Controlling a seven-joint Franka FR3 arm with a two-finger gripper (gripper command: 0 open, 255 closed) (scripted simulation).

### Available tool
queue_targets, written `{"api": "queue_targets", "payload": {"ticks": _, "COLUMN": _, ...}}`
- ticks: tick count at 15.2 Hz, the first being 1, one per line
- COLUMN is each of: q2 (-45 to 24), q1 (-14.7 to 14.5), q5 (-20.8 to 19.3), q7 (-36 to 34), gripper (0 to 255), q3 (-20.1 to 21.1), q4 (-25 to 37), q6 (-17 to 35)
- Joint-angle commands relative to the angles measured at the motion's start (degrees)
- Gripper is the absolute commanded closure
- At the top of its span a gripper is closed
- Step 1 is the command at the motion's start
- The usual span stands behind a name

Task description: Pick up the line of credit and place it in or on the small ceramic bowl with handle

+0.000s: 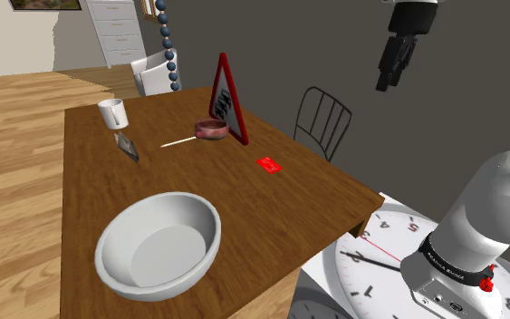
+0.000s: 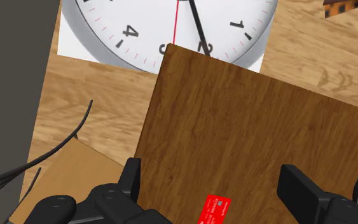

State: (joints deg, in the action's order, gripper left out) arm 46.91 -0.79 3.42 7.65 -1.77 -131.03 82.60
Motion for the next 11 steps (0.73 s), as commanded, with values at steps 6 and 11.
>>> {"api": "queue_targets", "payload": {"ticks": 6, "q2": 2.81, "q1": -0.13, "q5": 2.13, "q7": -4.28, "gripper": 0, "q3": 4.18, "q4": -10.9, "q6": 14.42}}
{"api": "queue_targets", "payload": {"ticks": 11, "q2": 1.95, "q1": -0.49, "q5": 4.19, "q7": -8.67, "gripper": 0, "q3": 9.02, "q4": -19.37, "q6": 30.06}}
